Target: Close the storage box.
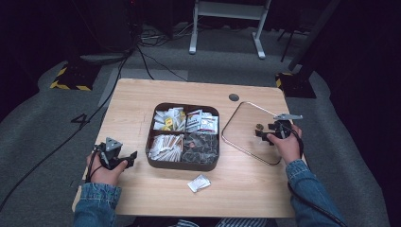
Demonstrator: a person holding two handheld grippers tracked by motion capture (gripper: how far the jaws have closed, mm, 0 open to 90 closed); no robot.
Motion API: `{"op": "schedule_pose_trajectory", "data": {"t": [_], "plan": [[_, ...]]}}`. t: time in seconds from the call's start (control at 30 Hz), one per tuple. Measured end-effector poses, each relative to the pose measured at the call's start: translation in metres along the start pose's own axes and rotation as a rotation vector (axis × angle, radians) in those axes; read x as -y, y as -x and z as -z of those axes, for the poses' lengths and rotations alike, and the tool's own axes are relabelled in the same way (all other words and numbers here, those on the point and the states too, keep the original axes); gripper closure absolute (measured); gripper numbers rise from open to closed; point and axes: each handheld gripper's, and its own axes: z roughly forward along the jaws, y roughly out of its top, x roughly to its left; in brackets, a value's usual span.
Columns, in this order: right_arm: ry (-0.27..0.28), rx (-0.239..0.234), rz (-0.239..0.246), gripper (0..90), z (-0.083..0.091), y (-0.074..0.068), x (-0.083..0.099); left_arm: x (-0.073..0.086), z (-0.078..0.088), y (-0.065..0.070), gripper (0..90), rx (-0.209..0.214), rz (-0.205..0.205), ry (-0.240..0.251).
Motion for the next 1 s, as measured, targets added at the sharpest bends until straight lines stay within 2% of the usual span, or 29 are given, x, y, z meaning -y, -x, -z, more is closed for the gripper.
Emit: {"op": "schedule_pose_trajectory", "data": {"t": [0.1,0.27,0.37,0.47,0.6,0.63,0.87,1.0], "plan": [[-0.018,0.015,0.009,28.8,-0.007,0.001,0.000,0.001,-0.004,-0.001,29.1,-0.024,-0.008,-0.034],[-0.040,0.023,0.015,36.9,-0.014,0.003,0.001,0.003,-0.010,0.000,27.7,-0.025,-0.023,-0.075],[-0.040,0.027,0.017,41.8,-0.017,0.002,0.000,0.003,-0.011,-0.001,25.1,-0.019,-0.021,-0.068],[-0.043,0.034,0.022,45.9,-0.020,0.001,-0.002,0.005,-0.015,-0.002,20.9,-0.006,-0.032,-0.035],[-0.045,0.044,0.021,51.3,-0.023,0.001,-0.002,0.004,-0.016,-0.002,20.2,-0.006,-0.031,-0.036],[-0.049,0.030,0.014,55.9,-0.024,0.001,-0.001,0.004,-0.016,-0.002,20.2,-0.007,-0.030,-0.035],[-0.037,0.032,0.008,58.4,-0.025,0.002,-0.001,0.004,-0.016,-0.001,19.8,-0.007,-0.030,-0.033],[-0.043,0.033,0.022,59.0,-0.025,0.002,-0.003,0.004,-0.016,-0.001,19.9,-0.007,-0.031,-0.034]]}}
